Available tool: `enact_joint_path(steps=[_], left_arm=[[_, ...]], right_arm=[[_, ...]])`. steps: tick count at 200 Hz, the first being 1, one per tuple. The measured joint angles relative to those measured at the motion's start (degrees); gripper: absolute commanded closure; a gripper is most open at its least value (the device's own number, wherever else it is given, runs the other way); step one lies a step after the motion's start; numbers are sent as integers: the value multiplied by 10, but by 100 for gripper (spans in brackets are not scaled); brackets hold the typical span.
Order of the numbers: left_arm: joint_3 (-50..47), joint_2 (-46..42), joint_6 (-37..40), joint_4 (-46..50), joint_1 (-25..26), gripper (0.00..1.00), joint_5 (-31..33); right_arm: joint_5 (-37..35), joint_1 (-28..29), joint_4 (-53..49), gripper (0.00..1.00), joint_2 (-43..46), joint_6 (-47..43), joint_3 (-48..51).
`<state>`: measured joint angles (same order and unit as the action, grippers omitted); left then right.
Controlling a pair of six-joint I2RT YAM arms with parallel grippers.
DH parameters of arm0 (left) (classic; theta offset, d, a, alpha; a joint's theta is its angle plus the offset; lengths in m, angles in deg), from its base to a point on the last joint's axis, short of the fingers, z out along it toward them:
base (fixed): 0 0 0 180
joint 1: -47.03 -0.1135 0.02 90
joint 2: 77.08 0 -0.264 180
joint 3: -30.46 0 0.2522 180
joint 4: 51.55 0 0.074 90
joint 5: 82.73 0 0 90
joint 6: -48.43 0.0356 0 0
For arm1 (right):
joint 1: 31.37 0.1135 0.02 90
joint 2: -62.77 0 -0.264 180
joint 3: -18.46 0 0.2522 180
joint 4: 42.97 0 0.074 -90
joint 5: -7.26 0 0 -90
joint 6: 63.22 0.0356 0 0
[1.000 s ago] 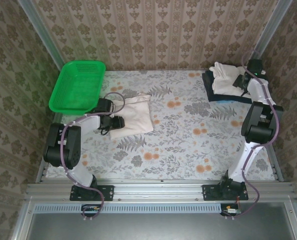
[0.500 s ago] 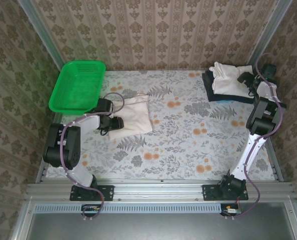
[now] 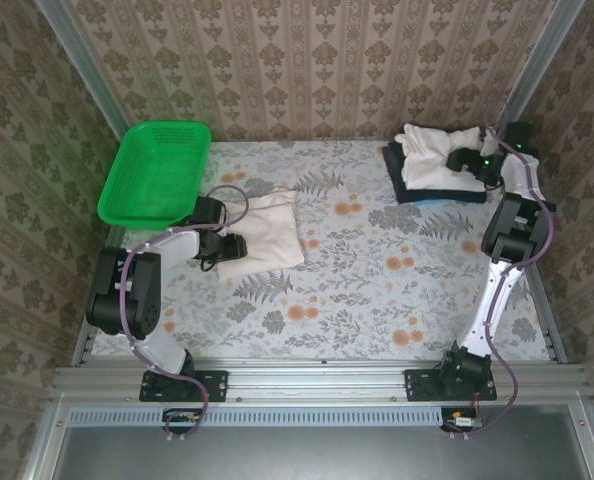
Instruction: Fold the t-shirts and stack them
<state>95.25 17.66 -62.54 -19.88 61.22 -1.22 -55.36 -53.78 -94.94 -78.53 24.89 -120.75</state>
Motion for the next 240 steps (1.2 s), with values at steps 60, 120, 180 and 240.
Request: enact_joint_path(steps=[60,120,180,240], left_arm=[[0,-1,0,1,0,47,0],[-13,-16,0,2,-4,47,0],[-13,-35,-9,7,-17,28,-44],[0,-107,-19,32,-34,18,-41]], right_arm=[[-15,117,-64,5,10,-55,2],[-82,225,-21,3,134,45,195],[-183,278,-22,0,243,129,297],[-346,326,-21,5,478,160,388]])
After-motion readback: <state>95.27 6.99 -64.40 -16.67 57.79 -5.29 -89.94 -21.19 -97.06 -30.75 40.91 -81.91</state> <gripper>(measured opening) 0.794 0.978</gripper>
